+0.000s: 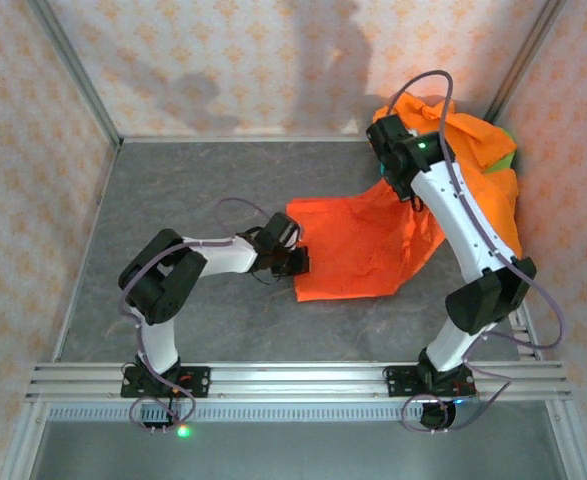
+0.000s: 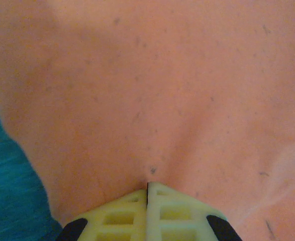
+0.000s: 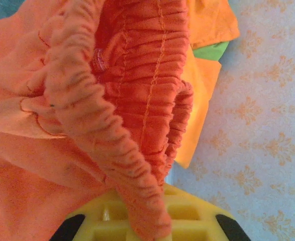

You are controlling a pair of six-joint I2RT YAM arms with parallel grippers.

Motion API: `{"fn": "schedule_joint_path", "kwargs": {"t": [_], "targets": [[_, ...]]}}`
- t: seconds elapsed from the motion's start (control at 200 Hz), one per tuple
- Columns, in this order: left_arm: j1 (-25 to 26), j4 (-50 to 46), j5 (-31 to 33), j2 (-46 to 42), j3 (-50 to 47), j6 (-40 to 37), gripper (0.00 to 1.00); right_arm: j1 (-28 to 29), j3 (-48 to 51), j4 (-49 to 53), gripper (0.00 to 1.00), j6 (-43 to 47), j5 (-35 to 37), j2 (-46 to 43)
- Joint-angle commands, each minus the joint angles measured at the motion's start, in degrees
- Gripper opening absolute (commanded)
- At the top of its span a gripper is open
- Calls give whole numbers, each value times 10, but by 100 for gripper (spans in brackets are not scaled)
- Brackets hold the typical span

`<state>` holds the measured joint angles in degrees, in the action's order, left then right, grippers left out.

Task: Fold and stack the shorts

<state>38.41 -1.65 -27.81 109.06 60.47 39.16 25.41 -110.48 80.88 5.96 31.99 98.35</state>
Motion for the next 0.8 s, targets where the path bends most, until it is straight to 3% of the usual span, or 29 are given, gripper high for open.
{"fn": "schedule_joint_path", "kwargs": {"t": [0.0, 0.555, 0.631, 0.796], "targets": [[9, 12, 12, 23, 30, 13, 0, 29, -41, 62, 0, -63, 34, 35], [23, 59, 15, 38, 41, 46, 0, 123, -155, 122, 0, -198, -35, 175], [23, 85, 25, 18, 23, 59, 5, 124, -150, 114, 0, -202, -44, 186], [22, 126, 65, -51, -30, 83, 26, 124, -144, 93, 0, -208, -52, 207]]}}
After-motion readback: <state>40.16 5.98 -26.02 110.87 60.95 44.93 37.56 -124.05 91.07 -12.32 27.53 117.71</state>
